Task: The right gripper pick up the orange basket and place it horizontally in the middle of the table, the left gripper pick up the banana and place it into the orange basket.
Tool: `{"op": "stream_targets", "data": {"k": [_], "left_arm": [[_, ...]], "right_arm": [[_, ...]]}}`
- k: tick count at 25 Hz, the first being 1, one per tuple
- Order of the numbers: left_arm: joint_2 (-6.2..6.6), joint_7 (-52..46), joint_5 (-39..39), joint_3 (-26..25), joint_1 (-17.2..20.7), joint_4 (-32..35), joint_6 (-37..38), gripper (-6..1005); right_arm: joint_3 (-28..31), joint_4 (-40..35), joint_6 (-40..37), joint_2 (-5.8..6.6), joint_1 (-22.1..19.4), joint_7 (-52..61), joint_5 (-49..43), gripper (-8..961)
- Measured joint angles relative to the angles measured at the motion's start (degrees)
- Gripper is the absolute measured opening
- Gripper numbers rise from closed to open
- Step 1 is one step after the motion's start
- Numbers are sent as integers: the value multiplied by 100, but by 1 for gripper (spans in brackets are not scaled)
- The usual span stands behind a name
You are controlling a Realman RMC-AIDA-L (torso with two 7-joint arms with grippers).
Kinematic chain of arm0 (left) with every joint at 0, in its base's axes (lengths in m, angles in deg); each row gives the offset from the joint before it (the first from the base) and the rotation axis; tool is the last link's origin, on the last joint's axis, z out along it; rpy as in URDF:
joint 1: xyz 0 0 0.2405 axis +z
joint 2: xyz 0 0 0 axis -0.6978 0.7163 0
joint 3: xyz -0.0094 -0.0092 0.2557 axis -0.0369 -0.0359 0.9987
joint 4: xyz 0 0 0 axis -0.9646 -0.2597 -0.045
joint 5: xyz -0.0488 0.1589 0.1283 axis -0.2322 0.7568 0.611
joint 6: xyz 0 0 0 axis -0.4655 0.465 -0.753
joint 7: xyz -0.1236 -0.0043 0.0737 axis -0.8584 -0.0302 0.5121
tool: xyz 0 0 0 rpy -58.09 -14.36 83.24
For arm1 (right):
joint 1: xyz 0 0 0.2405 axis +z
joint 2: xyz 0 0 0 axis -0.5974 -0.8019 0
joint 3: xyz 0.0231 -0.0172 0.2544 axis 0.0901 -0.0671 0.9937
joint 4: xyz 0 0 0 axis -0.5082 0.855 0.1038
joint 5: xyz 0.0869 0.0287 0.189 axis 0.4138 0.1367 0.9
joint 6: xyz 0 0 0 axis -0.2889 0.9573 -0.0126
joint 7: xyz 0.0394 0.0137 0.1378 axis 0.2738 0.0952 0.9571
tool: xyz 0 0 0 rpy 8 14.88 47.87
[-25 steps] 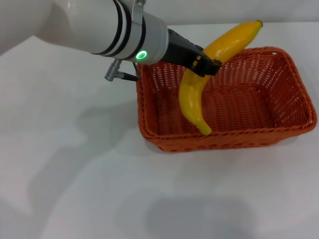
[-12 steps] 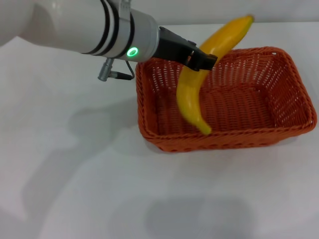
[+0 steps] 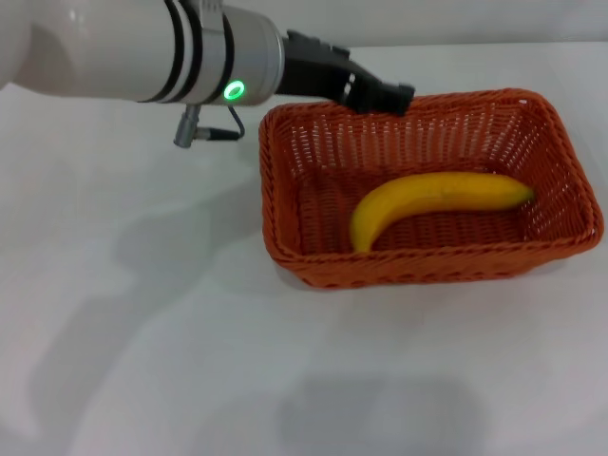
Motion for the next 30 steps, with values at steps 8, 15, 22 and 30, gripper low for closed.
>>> {"op": "stream_targets", "data": {"k": [8, 15, 22, 30], "left_arm": [[10, 926, -209, 672, 1332, 337, -3497, 881], [18, 2084, -230, 2219, 2431, -296, -8217, 893], [-23, 3193, -681, 3370, 2694, -1938, -12404, 892], [7, 3667, -1644, 3730, 3230, -2227, -13434, 892]], "right_arm": [[0, 46, 2, -7, -8, 0, 0, 843], [1, 52, 9, -21, -99, 0, -38, 843], [6, 56, -10, -25, -154, -208, -16, 843], [212, 37, -96, 8, -157, -247, -10, 843]]}}
